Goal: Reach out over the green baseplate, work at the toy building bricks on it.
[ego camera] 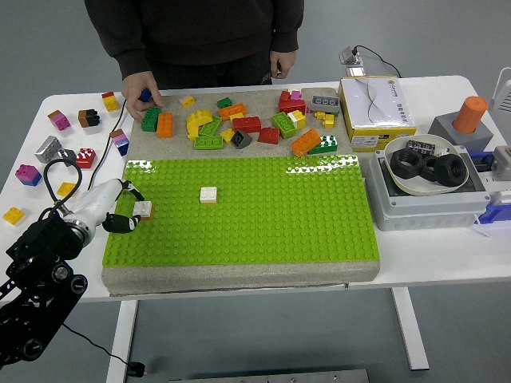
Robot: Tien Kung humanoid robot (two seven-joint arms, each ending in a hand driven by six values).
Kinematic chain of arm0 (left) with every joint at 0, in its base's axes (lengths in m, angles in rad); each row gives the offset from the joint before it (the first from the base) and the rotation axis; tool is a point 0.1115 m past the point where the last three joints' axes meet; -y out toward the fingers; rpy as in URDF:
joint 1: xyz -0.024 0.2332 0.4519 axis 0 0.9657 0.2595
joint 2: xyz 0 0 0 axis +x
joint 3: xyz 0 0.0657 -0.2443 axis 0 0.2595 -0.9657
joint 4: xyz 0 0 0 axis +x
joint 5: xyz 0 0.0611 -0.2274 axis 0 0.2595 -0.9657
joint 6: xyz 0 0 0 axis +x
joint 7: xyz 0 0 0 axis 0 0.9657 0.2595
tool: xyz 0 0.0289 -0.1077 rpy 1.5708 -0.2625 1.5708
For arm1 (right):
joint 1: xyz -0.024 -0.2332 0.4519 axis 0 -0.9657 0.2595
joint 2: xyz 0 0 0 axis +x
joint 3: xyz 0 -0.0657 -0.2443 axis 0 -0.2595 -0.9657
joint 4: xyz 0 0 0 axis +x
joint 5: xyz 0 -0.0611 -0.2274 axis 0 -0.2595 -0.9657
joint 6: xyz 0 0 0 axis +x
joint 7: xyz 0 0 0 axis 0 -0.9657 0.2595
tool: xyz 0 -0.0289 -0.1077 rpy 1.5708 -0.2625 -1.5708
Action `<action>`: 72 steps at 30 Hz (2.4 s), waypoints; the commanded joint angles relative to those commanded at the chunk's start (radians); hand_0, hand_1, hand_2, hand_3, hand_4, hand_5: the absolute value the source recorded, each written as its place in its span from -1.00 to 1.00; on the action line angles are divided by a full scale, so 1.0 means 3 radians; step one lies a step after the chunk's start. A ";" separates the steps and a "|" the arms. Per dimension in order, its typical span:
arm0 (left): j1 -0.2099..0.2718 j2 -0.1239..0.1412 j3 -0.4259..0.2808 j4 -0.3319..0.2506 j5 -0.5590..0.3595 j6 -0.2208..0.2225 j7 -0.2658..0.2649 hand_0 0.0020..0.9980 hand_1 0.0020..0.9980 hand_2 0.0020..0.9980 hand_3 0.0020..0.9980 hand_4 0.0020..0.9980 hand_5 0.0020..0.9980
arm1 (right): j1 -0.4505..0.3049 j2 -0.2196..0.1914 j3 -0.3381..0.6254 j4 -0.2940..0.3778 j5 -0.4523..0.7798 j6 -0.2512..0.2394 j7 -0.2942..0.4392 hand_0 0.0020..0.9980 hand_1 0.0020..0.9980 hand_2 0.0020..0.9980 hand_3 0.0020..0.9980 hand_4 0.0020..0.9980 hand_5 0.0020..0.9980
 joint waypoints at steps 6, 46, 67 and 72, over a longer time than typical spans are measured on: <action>-0.0020 -0.0010 0.0017 0.0046 -0.0046 -0.0044 0.0018 0.99 0.83 0.80 0.08 0.28 -0.93 | 0.0006 -0.0003 0.0005 0.0000 -0.0002 -0.0006 0.0004 0.18 0.20 0.30 0.29 0.24 0.64; -0.0052 0.0033 0.0066 0.0039 -0.0190 -0.0176 0.0074 1.00 0.85 0.83 0.25 0.21 -1.00 | 0.0008 -0.0015 0.0025 0.0000 -0.0026 -0.0006 0.0009 0.18 0.19 0.29 0.29 0.25 0.63; -0.0057 -0.0007 0.0019 0.0085 -0.0355 -0.0199 0.0034 1.00 0.79 0.70 -0.08 0.41 -1.00 | -0.0005 -0.0017 0.0034 0.0000 -0.0036 -0.0016 0.0016 0.18 0.19 0.28 0.29 0.25 0.63; -0.0053 -0.0018 0.0006 0.0090 -0.0357 -0.0185 0.0016 1.00 0.79 0.69 -0.10 0.55 -1.00 | -0.0001 -0.0017 0.0034 0.0000 -0.0032 -0.0018 0.0019 0.18 0.19 0.28 0.28 0.25 0.62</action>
